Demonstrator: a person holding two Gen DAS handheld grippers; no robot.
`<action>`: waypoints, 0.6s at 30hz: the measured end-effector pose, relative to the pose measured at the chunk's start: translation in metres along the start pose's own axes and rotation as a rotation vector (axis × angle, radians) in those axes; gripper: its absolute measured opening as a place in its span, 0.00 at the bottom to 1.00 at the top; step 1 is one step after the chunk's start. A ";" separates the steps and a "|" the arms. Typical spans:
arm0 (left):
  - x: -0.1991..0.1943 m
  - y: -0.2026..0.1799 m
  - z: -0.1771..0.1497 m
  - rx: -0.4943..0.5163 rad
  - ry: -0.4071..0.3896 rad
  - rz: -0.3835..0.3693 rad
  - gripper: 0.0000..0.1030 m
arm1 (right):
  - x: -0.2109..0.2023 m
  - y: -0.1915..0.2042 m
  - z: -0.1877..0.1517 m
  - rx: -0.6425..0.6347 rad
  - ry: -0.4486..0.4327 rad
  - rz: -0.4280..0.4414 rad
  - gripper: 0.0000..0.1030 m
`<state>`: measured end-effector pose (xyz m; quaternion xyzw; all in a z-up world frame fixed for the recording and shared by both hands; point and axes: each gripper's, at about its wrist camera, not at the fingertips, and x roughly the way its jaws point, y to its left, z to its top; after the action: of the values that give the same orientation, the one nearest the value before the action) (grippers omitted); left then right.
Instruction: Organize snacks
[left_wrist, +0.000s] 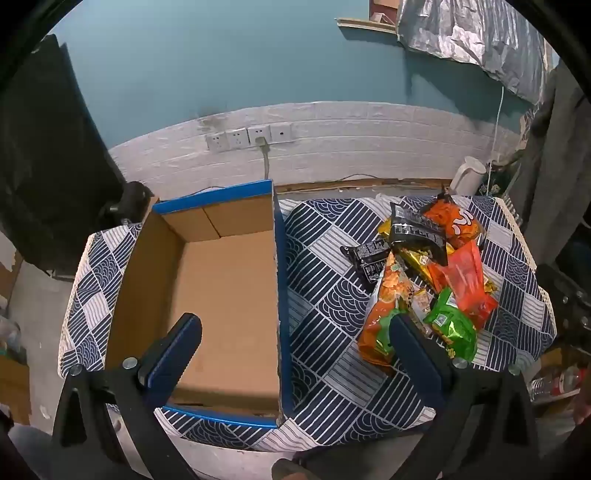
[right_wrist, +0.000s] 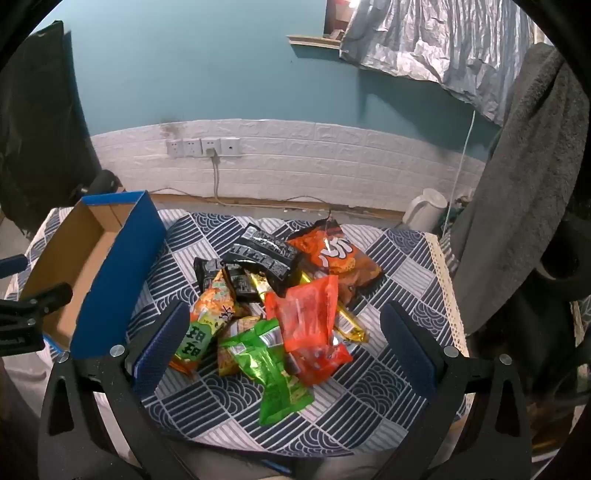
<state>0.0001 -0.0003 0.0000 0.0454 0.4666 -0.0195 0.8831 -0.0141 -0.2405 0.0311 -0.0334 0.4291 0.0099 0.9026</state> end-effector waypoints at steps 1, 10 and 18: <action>0.000 0.000 0.000 -0.001 -0.003 0.004 0.99 | 0.000 0.000 0.000 0.000 -0.001 0.000 0.98; -0.004 -0.004 -0.006 0.019 -0.051 -0.003 0.99 | -0.001 0.000 -0.001 0.002 0.000 -0.007 0.98; -0.008 0.000 -0.001 0.022 -0.044 -0.009 0.99 | 0.002 -0.002 -0.002 0.002 0.007 -0.004 0.98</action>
<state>-0.0054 -0.0006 0.0058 0.0528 0.4472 -0.0297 0.8924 -0.0141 -0.2422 0.0288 -0.0333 0.4321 0.0075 0.9012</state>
